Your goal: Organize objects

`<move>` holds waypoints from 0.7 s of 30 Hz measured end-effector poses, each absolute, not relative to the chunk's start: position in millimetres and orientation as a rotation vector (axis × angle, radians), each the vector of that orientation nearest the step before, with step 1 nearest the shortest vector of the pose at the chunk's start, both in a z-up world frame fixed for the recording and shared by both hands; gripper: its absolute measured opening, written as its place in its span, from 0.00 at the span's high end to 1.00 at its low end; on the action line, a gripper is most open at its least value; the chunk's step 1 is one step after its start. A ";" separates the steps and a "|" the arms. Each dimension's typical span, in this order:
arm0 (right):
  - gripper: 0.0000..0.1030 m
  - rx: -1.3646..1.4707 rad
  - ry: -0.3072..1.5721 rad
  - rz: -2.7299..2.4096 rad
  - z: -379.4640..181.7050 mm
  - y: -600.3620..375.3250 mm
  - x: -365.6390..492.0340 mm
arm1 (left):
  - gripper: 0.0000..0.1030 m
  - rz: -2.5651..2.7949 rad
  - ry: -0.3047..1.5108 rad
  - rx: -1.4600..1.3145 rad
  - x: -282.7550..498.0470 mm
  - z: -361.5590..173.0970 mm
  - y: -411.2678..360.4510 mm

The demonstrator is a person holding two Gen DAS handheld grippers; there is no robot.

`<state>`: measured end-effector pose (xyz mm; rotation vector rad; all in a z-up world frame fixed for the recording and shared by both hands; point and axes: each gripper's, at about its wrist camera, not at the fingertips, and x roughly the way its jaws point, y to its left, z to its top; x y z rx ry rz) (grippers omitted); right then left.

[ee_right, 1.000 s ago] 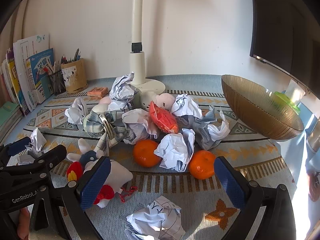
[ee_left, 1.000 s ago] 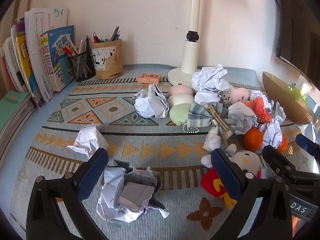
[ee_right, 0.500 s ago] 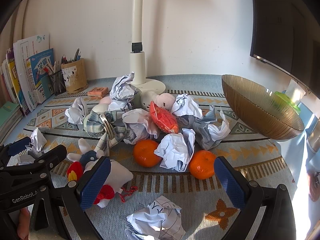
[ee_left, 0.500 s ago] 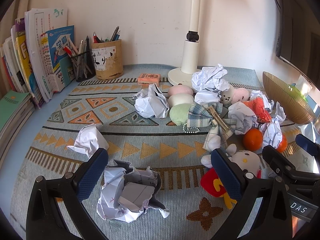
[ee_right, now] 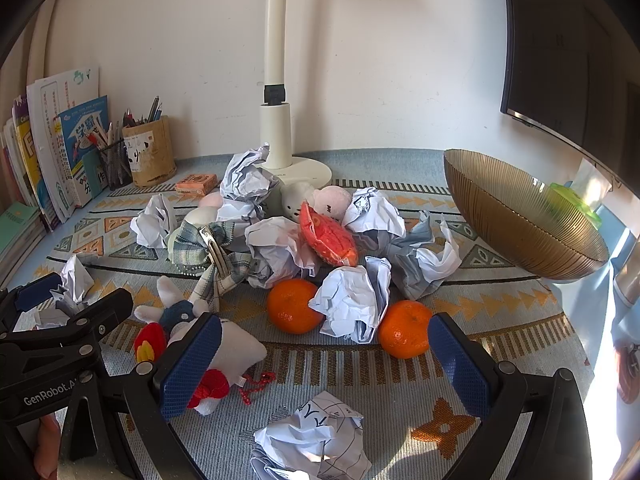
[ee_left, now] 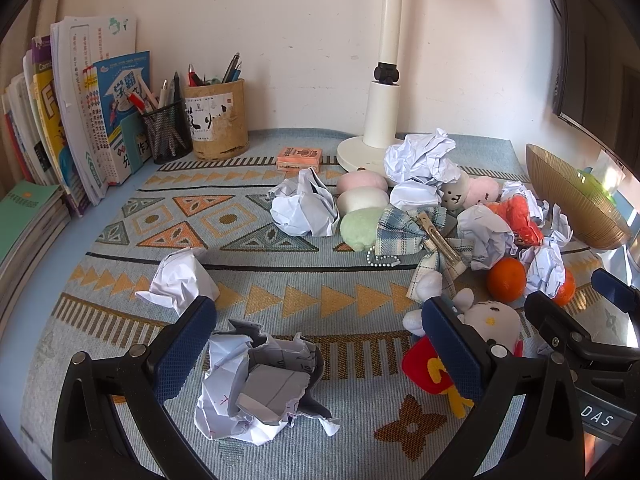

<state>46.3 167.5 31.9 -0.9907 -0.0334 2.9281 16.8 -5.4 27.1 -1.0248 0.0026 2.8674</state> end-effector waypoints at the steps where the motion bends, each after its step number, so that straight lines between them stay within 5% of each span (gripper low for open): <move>1: 0.00 -0.990 -0.033 2.929 31.7 167.1 46.6 | 0.01 2.874 -0.002 -1.018 17.8 27.4 -6.6; 10: 0.00 -0.978 -0.025 2.931 32.0 167.6 48.4 | 0.01 2.889 -0.029 -1.014 18.7 28.4 -9.4; 14: 0.00 -0.727 0.150 3.028 51.9 188.4 78.1 | 0.01 3.127 -0.044 -0.991 34.5 37.2 -23.3; 18: 0.00 -0.849 0.287 3.125 47.9 199.1 71.8 | 0.01 3.042 -0.249 -0.953 61.8 42.2 -63.2; 21: 0.00 -0.882 0.206 3.189 47.4 184.4 72.4 | 0.01 2.985 -0.312 -1.015 69.2 45.9 -96.0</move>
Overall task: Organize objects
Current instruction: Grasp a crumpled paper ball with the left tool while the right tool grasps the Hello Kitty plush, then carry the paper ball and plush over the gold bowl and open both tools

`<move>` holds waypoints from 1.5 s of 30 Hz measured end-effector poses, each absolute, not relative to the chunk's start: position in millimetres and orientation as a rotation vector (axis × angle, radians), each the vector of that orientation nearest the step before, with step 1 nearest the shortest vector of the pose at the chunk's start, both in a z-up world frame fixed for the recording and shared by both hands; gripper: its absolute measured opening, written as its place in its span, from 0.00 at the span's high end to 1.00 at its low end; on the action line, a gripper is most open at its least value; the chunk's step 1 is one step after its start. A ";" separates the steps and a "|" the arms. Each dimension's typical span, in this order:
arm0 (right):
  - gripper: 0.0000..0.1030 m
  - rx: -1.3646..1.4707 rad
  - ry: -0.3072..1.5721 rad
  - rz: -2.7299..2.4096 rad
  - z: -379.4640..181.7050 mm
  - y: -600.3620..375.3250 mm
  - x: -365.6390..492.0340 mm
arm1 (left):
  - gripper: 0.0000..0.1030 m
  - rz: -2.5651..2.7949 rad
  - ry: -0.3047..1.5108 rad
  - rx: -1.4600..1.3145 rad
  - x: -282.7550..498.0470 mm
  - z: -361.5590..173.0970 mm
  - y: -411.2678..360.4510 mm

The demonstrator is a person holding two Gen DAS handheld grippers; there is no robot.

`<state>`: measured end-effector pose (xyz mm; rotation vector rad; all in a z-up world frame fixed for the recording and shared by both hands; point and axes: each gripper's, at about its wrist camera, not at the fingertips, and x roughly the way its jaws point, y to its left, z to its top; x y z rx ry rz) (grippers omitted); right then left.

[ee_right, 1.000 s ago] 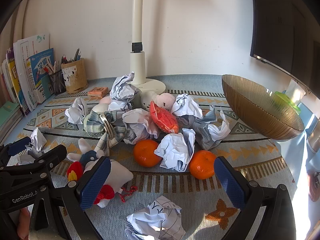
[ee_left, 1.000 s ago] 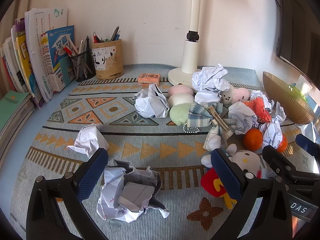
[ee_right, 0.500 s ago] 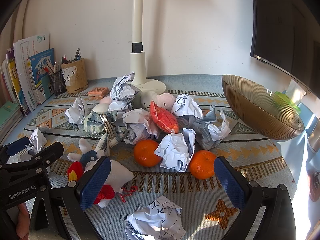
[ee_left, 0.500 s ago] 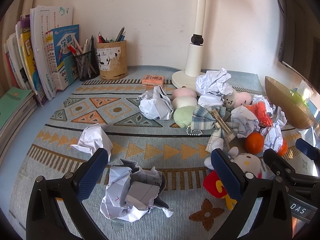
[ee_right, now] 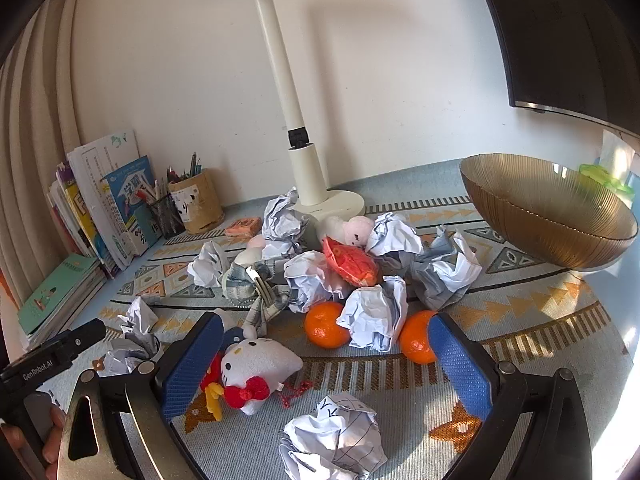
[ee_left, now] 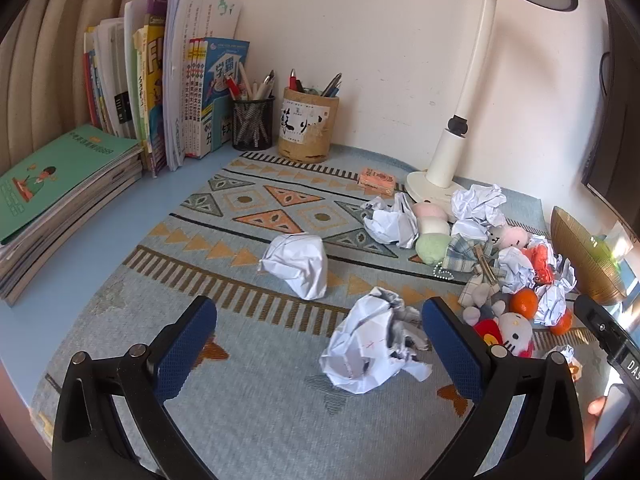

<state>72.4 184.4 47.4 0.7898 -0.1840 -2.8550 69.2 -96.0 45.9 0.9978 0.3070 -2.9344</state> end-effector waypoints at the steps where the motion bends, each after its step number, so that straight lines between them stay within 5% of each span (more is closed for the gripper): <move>1: 0.00 0.807 -0.122 -2.812 45.4 174.3 71.5 | 0.01 -2.939 0.344 1.027 71.1 46.5 -107.3; 7: 0.00 0.937 0.313 -2.674 23.8 112.9 67.6 | 0.01 -3.041 0.426 1.308 72.6 34.2 -119.0; 13: 0.03 1.073 0.176 -2.614 15.1 129.0 48.4 | 0.01 -3.024 0.448 1.445 38.2 15.2 -86.3; 16: 0.11 1.073 0.206 -2.594 15.0 124.3 45.6 | 0.15 -3.018 0.412 1.496 27.9 9.3 -72.1; 19: 0.36 1.044 0.305 -2.588 14.0 111.1 49.9 | 0.27 -3.013 0.361 1.491 27.3 6.0 -64.0; 20: 0.38 1.031 0.323 -2.597 14.5 109.2 52.1 | 0.46 -3.010 0.340 1.489 28.2 5.4 -62.8; 25: 0.58 0.981 0.256 -2.625 21.5 118.0 56.1 | 0.52 -3.037 0.276 1.381 39.4 19.8 -61.0; 27: 0.81 0.962 0.197 -2.605 24.8 123.9 57.0 | 0.52 -3.083 0.280 1.345 45.4 30.8 -59.6; 28: 0.83 0.966 0.164 -2.594 25.4 127.3 56.5 | 0.52 -3.098 0.271 1.331 47.9 36.5 -57.6; 32: 0.81 0.983 0.102 -2.549 25.3 133.0 54.2 | 0.52 -3.122 0.235 1.271 52.8 55.4 -49.6; 34: 0.57 1.027 0.133 -2.537 21.9 128.4 50.8 | 0.52 -3.136 0.251 1.282 54.5 56.7 -47.8; 35: 0.28 1.036 0.165 -2.537 21.4 124.4 50.7 | 0.52 -3.139 0.247 1.286 55.1 55.8 -46.5; 36: 0.16 1.018 0.208 -2.543 22.4 119.4 52.3 | 0.52 -3.138 0.237 1.289 56.5 54.0 -45.2; 39: 0.19 1.062 0.343 -2.519 14.9 101.1 47.3 | 0.52 -3.133 0.222 1.307 61.8 47.7 -44.8; 41: 0.36 1.114 0.427 -2.532 7.0 93.1 41.0 | 0.52 -3.128 0.221 1.317 64.8 45.9 -46.5; 45: 0.41 1.015 0.289 -2.532 26.1 106.5 51.7 | 0.52 -3.129 0.220 1.285 69.7 53.0 -54.4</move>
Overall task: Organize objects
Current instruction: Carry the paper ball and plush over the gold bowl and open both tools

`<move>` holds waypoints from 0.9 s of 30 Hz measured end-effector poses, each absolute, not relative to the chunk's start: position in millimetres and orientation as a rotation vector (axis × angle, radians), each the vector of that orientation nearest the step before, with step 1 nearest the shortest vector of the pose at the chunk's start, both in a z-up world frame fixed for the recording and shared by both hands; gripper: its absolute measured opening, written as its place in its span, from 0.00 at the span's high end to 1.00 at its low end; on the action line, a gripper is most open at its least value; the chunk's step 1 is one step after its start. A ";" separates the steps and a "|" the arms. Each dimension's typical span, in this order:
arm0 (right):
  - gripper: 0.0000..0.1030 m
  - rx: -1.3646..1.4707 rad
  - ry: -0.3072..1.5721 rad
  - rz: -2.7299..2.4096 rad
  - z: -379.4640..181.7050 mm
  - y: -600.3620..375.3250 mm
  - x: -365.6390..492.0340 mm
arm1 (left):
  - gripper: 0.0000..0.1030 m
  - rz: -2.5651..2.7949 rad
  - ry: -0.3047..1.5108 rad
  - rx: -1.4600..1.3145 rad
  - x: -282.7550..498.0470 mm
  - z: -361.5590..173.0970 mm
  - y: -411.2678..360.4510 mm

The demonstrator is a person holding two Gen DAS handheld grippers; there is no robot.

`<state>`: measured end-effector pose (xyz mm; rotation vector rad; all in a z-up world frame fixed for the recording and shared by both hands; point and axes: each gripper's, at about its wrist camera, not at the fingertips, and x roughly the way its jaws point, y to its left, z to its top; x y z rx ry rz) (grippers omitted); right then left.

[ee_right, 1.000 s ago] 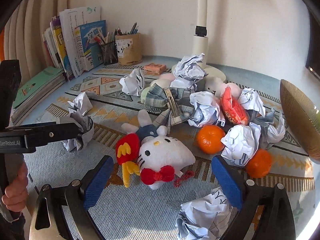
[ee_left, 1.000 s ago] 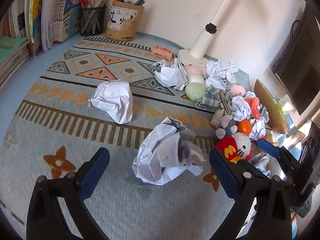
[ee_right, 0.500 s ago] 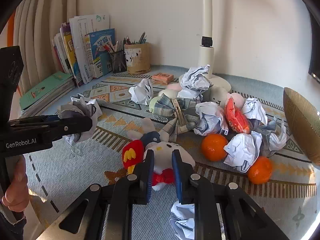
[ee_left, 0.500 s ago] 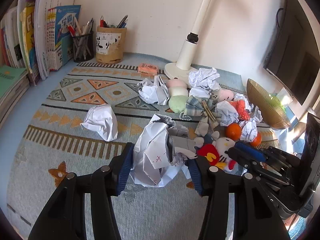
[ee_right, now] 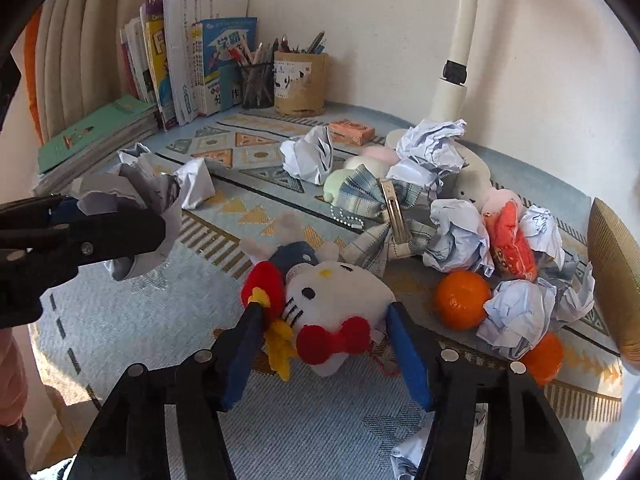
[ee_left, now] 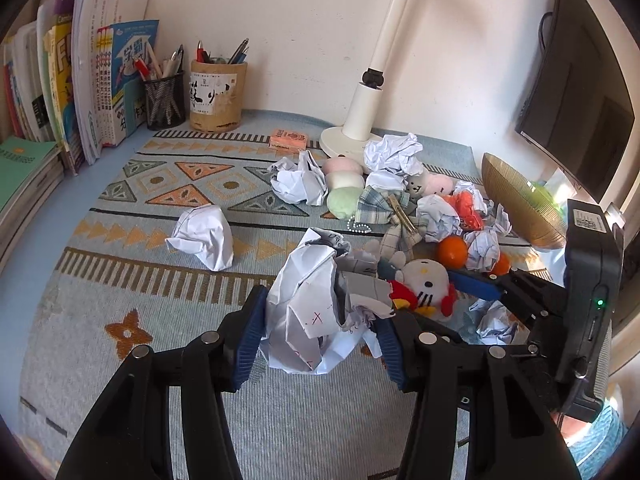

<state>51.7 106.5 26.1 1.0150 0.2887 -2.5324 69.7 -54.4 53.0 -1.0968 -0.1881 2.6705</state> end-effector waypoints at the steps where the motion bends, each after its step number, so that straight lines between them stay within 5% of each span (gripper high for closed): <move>1: 0.41 0.992 0.249 -2.549 35.7 112.1 55.5 | 0.52 2.676 -0.191 -1.088 71.1 56.0 -56.2; 12: 0.40 0.706 -0.112 -3.226 173.0 284.6 93.5 | 0.52 2.608 -0.017 -0.832 44.6 141.6 52.8; 24: 0.36 1.048 -0.409 -3.381 141.5 420.3 37.0 | 0.51 2.310 0.090 -0.922 -63.6 121.8 262.7; 27: 0.28 1.076 -0.398 -3.392 137.8 424.7 28.7 | 0.30 2.321 0.116 -0.890 -72.2 117.0 282.5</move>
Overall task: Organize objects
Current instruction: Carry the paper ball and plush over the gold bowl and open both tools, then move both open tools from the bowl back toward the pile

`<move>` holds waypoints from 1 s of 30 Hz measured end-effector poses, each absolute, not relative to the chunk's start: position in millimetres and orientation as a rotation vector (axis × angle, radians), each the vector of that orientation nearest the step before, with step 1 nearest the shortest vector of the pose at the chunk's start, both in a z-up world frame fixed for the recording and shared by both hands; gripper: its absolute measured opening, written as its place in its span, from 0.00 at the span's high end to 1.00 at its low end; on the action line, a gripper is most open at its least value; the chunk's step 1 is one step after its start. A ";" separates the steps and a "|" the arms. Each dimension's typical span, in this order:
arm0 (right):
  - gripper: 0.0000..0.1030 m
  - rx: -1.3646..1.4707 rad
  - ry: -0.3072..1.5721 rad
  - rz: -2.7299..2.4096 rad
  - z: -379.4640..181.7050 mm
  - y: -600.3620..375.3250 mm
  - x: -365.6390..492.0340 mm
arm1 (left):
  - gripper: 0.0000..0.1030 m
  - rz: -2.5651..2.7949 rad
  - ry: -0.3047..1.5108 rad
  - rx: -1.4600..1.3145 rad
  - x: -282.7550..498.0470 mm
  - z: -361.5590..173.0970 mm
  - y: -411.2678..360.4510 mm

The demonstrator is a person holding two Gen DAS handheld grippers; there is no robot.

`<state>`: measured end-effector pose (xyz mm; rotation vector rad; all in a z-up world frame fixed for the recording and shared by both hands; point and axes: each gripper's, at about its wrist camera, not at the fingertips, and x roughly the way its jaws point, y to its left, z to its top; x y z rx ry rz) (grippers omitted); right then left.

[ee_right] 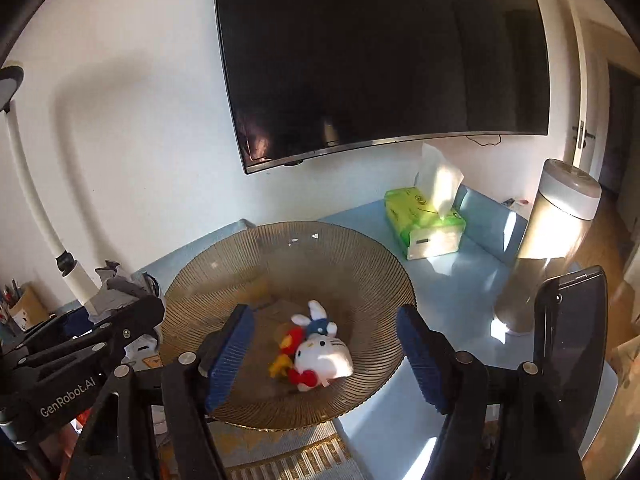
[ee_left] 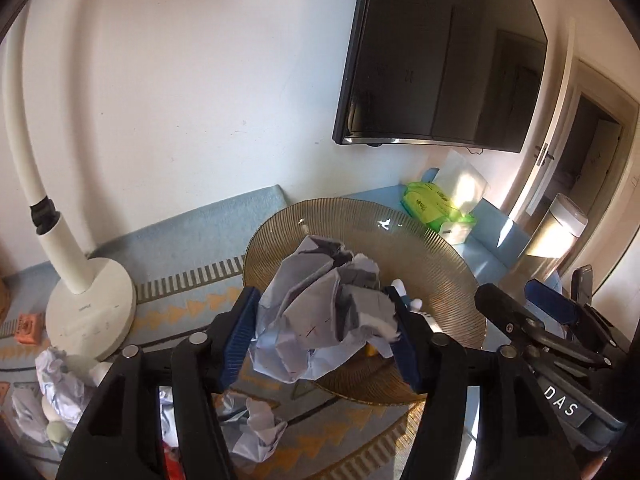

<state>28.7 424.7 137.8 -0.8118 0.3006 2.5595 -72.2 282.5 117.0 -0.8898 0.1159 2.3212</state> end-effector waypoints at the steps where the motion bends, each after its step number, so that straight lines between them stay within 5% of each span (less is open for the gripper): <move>1: 0.28 -0.817 0.303 2.566 136.6 425.4 29.9 | 0.23 2.347 0.121 -0.889 -72.0 117.0 285.4; 15: 0.27 -0.822 0.281 2.781 139.2 357.6 67.0 | 0.17 2.463 -0.015 -0.806 -6.8 148.0 159.8; 20: 0.14 -0.768 0.265 2.929 138.2 301.7 83.6 | 0.00 2.667 -0.067 -0.694 41.4 157.9 70.3; 30: 0.09 -0.892 0.251 3.032 54.2 242.3 74.9 | 0.01 2.932 -0.180 -0.920 50.9 67.5 -76.9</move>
